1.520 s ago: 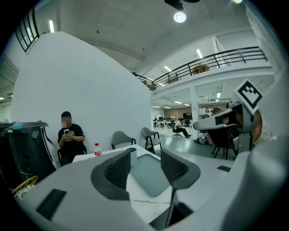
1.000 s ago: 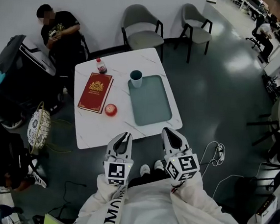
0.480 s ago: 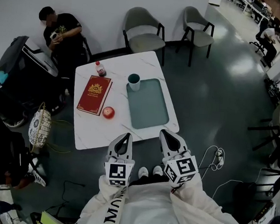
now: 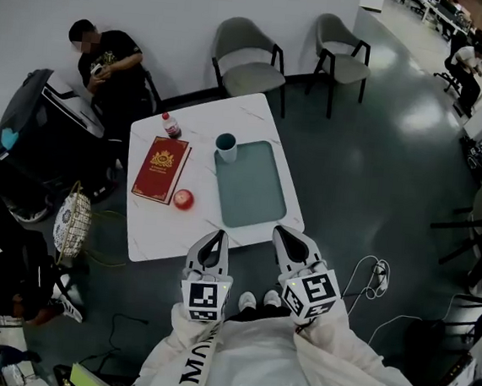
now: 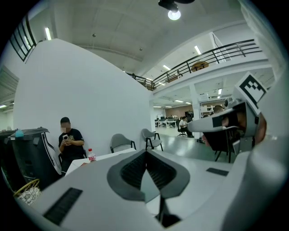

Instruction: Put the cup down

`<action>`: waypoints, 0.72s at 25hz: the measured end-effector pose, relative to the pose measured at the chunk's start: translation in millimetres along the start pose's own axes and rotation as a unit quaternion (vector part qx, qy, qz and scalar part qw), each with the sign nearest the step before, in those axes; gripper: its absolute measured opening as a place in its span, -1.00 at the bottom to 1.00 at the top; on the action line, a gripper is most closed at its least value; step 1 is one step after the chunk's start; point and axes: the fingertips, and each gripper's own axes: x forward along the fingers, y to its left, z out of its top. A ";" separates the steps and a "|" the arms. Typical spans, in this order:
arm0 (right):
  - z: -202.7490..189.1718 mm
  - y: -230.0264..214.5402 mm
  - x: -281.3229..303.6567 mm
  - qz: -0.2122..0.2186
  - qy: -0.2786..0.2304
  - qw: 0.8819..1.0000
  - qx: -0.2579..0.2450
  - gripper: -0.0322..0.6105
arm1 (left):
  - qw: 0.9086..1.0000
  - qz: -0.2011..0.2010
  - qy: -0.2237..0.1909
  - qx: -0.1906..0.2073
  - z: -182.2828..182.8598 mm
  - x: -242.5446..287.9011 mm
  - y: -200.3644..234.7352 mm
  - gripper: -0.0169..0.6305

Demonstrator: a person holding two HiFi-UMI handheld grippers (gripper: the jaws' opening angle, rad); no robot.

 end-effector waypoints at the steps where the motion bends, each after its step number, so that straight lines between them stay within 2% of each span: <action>1: -0.1 -0.7 0.1 0.001 0.001 1.000 0.000 -0.89 | 1.000 0.000 0.001 0.001 0.3 0.6 -0.8 -0.91; 18: -6.0 -3.1 -0.5 0.007 0.011 1.000 -0.005 -0.89 | 1.000 0.002 0.012 0.006 -4.4 1.2 -7.3 -0.91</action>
